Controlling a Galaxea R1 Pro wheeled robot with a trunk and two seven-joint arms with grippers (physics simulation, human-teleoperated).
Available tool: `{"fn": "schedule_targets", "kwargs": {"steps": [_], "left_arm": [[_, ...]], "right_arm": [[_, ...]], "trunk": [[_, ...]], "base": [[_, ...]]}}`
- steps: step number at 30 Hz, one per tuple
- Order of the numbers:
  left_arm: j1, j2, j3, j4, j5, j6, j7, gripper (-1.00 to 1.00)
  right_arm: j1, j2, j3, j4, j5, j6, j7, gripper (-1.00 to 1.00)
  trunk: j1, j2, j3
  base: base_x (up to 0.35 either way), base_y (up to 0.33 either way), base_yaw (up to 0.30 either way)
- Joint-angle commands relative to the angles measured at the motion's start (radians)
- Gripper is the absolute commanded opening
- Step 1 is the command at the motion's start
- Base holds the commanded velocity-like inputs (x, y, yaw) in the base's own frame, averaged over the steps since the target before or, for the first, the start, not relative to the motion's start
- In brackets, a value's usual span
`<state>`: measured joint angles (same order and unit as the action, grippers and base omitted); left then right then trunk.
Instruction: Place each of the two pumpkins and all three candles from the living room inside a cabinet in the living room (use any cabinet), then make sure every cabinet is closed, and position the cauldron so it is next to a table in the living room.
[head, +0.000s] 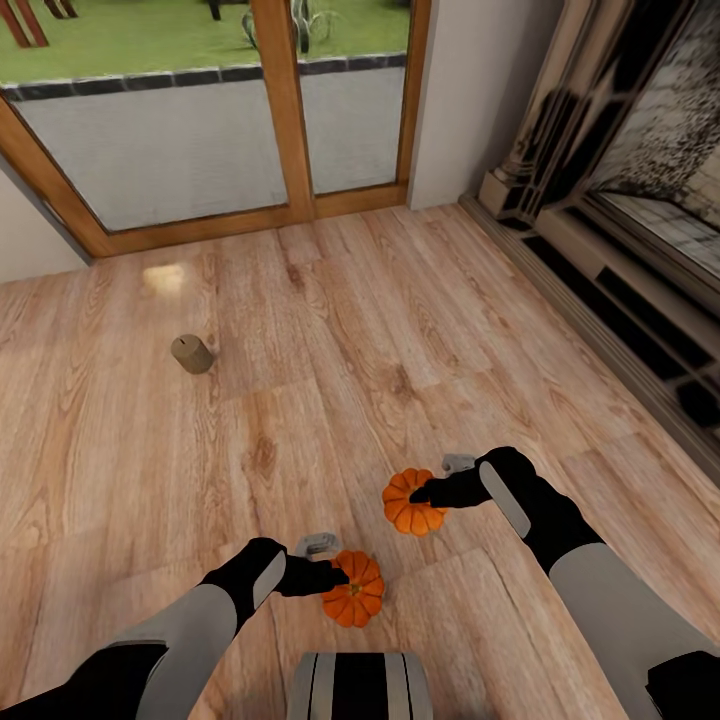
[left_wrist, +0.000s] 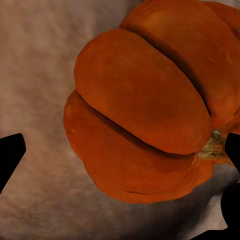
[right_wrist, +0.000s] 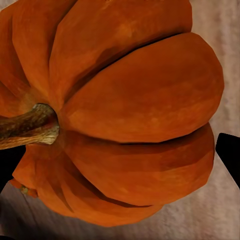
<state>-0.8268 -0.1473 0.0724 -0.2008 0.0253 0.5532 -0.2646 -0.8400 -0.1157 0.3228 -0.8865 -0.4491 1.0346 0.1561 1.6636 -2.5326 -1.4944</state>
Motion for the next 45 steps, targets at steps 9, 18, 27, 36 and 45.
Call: {"fn": "schedule_targets", "kwargs": {"steps": [9, 18, 27, 36, 45], "left_arm": [[0.0, -0.001, 0.006, -0.002, 0.002, 0.008, -0.001, 1.0], [0.0, -0.001, 0.007, -0.002, 0.002, 0.008, -0.001, 1.0], [0.0, -0.001, 0.007, -0.003, 0.003, 0.006, -0.001, 1.0], [0.0, -0.001, 0.009, -0.005, 0.004, 0.007, -0.001, -1.0], [0.0, -0.001, 0.01, -0.009, 0.004, 0.005, -0.001, -1.0]], "right_arm": [[-0.001, -0.001, 0.002, 0.0, 0.009, 0.002, 0.01, -1.0], [-0.001, -0.001, 0.002, -0.001, 0.009, 0.002, 0.01, -1.0], [0.0, -0.001, 0.002, 0.0, 0.009, 0.002, 0.01, -1.0], [0.001, -0.001, 0.001, 0.0, 0.009, 0.002, 0.01, -1.0], [0.001, -0.001, 0.001, 0.0, 0.009, 0.002, 0.01, -1.0]], "trunk": [[0.004, -0.002, -0.035], [0.004, -0.003, -0.039], [0.004, -0.003, -0.039], [0.004, -0.003, -0.039], [0.004, -0.003, -0.039]], "base": [[0.0, 0.0, 0.0], [0.0, 0.0, 0.0], [0.0, 0.0, 0.0], [0.0, 0.0, 0.0], [0.0, 0.0, 0.0]]}}
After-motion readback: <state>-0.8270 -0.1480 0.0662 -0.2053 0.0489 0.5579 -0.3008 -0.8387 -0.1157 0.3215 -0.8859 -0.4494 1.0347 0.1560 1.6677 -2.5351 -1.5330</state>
